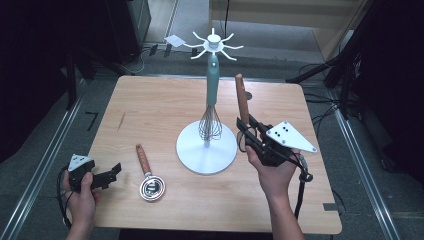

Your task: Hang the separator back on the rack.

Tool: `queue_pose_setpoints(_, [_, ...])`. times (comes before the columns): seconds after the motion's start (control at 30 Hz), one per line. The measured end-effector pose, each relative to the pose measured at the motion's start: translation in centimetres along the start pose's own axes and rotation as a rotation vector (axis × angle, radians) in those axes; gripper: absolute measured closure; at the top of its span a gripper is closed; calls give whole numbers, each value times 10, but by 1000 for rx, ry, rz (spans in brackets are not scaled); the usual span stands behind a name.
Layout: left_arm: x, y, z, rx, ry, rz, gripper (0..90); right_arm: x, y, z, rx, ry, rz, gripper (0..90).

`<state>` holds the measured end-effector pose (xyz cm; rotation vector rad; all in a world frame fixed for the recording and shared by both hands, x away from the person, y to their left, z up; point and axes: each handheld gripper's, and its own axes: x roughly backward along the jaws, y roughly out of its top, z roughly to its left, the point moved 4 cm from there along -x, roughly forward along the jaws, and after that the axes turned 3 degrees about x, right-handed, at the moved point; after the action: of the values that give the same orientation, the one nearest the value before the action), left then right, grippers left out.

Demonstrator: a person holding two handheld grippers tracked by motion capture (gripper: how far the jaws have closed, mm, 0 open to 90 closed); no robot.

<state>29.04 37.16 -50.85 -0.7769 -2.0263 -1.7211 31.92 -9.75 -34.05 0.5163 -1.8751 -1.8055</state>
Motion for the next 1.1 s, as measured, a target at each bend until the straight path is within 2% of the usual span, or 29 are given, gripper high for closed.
queue_pose_setpoints(0.33, [0, 0, 0, 3, -1, 0, 0, -3, 7, 5, 2, 14, -21, 715])
queue_pose_setpoints(1.1, [0, 0, 0, 3, -2, -2, 0, -2, 28, 5, -8, 5, -71, 715])
